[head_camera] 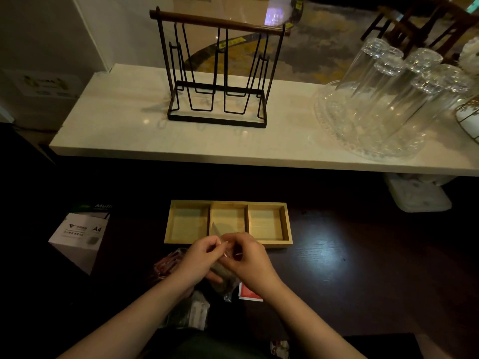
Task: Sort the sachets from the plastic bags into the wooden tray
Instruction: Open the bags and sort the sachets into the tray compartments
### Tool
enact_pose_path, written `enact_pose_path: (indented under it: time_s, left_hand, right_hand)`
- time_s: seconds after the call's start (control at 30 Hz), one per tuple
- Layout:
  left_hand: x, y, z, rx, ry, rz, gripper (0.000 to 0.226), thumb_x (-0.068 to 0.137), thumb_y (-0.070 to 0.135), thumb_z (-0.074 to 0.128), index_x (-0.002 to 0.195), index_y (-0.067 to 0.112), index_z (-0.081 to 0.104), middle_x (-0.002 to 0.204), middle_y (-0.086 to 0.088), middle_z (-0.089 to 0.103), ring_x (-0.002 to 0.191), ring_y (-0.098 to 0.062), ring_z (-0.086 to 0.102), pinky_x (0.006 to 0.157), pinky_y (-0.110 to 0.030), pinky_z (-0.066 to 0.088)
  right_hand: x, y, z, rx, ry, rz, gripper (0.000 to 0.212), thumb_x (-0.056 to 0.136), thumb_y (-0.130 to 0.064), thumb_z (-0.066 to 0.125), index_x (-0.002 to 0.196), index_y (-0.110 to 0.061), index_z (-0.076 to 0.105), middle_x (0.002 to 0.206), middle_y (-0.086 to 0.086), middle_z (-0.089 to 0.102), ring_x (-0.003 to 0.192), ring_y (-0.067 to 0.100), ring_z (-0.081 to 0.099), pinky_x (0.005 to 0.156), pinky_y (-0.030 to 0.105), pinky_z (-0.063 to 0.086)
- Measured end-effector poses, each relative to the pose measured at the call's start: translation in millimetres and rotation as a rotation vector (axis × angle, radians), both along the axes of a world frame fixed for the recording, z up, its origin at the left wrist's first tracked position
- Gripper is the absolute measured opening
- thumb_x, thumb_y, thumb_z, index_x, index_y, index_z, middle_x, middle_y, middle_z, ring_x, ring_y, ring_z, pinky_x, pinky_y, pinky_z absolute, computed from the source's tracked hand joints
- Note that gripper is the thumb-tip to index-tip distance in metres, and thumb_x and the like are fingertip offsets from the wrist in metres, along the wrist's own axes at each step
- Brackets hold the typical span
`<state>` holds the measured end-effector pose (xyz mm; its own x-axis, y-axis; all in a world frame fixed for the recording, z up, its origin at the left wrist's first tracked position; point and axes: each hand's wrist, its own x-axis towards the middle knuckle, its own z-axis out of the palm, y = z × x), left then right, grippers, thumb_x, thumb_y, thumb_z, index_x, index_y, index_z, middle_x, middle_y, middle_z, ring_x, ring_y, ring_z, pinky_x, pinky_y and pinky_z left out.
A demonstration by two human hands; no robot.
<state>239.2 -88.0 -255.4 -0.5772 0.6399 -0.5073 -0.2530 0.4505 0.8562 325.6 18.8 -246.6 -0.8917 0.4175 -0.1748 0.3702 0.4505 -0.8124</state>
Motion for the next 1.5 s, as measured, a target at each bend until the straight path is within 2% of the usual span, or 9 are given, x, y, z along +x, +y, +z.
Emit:
enact_pose_path:
  time_s: [0.13, 0.3, 0.43, 0.63, 0.83, 0.93, 1.13, 1.23, 1.5]
  left_hand:
    - [-0.1, -0.9, -0.8, 0.006, 0.014, 0.008, 0.022, 0.093, 0.022, 0.052, 0.074, 0.011, 0.051, 0.079, -0.008, 0.053, 0.069, -0.015, 0.059, 0.047, -0.026, 0.053]
    - [0.6, -2.6, -2.0, 0.023, -0.006, 0.011, 0.021, 0.092, 0.022, 0.054, 0.075, 0.01, 0.054, 0.083, -0.007, 0.061, 0.071, -0.008, 0.065, 0.048, -0.028, 0.054]
    - [1.2, -2.8, -2.9, 0.027, -0.01, 0.009, 0.023, 0.093, 0.025, 0.052, 0.073, 0.014, 0.053, 0.078, -0.004, 0.054, 0.071, -0.016, 0.06, 0.048, -0.028, 0.054]
    - [-0.6, -5.0, -2.9, 0.038, -0.004, -0.029, 0.025, 0.094, 0.025, 0.05, 0.072, 0.013, 0.051, 0.075, -0.004, 0.051, 0.07, -0.013, 0.059, 0.047, -0.027, 0.054]
    - [0.5, -5.5, -4.1, 0.032, 0.042, -0.051, 0.023, 0.094, 0.022, 0.05, 0.074, 0.011, 0.051, 0.078, -0.003, 0.057, 0.068, 0.0, 0.064, 0.047, -0.027, 0.054]
    - [1.1, -6.1, -3.9, 0.027, 0.026, -0.038, 0.022, 0.094, 0.023, 0.051, 0.076, 0.01, 0.052, 0.091, -0.014, 0.062, 0.086, -0.015, 0.068, 0.048, -0.027, 0.055]
    - [2.4, -3.5, -5.1, -0.043, 0.075, -0.014, 0.023, 0.095, 0.019, 0.048, 0.073, 0.012, 0.049, 0.081, -0.01, 0.057, 0.072, -0.019, 0.064, 0.049, -0.028, 0.055]
    - [4.4, -2.1, -6.1, -0.044, 0.087, 0.001, 0.026, 0.096, 0.018, 0.046, 0.07, 0.014, 0.047, 0.072, -0.002, 0.049, 0.06, -0.013, 0.057, 0.046, -0.026, 0.053]
    - [6.3, -4.0, -2.2, -0.012, 0.041, 0.01, 0.026, 0.097, 0.021, 0.044, 0.073, 0.014, 0.048, 0.075, -0.004, 0.054, 0.065, -0.016, 0.064, 0.043, -0.024, 0.051]
  right_hand:
    - [-2.3, 3.4, 0.0, -0.021, -0.011, -0.054, 0.028, 0.083, -0.016, 0.069, 0.111, -0.018, 0.066, 0.088, -0.009, 0.064, 0.084, 0.003, 0.061, 0.074, 0.012, 0.05]
    - [-0.8, 10.1, -0.1, -0.165, -0.041, -0.116, 0.023, 0.086, -0.005, 0.062, 0.106, -0.014, 0.069, 0.088, -0.001, 0.069, 0.087, 0.011, 0.067, 0.08, 0.024, 0.056]
    - [-2.6, 2.8, -1.3, -0.082, -0.036, -0.051, 0.025, 0.087, -0.018, 0.063, 0.112, -0.017, 0.065, 0.095, 0.001, 0.065, 0.089, 0.013, 0.062, 0.081, 0.03, 0.055]
    - [-1.8, 4.1, 1.4, -0.034, -0.029, -0.006, 0.025, 0.08, -0.017, 0.073, 0.105, -0.018, 0.068, 0.073, -0.016, 0.058, 0.066, -0.005, 0.057, 0.064, 0.006, 0.045]
    - [0.8, 13.5, 5.9, -0.21, -0.036, -0.066, 0.013, 0.083, -0.009, 0.069, 0.092, -0.015, 0.074, 0.068, -0.011, 0.063, 0.062, -0.004, 0.061, 0.061, 0.01, 0.048]
    - [1.2, 11.5, 2.7, -0.315, -0.069, -0.109, 0.017, 0.088, -0.008, 0.061, 0.091, -0.021, 0.071, 0.078, -0.005, 0.065, 0.076, 0.008, 0.062, 0.068, 0.017, 0.051]
    - [1.1, -2.8, 1.1, 0.117, -0.02, 0.025, 0.019, 0.091, -0.018, 0.059, 0.108, -0.013, 0.067, 0.096, -0.005, 0.066, 0.084, -0.001, 0.057, 0.075, 0.01, 0.047]
    - [-0.9, 4.3, 4.0, 0.08, -0.104, 0.095, 0.022, 0.09, -0.017, 0.061, 0.111, -0.011, 0.065, 0.093, 0.0, 0.066, 0.086, 0.009, 0.061, 0.079, 0.021, 0.053]
    - [-4.0, -9.4, -4.5, 0.103, -0.065, -0.087, 0.007, 0.093, -0.019, 0.053, 0.089, -0.019, 0.058, 0.085, -0.007, 0.059, 0.077, 0.007, 0.056, 0.062, 0.014, 0.041]
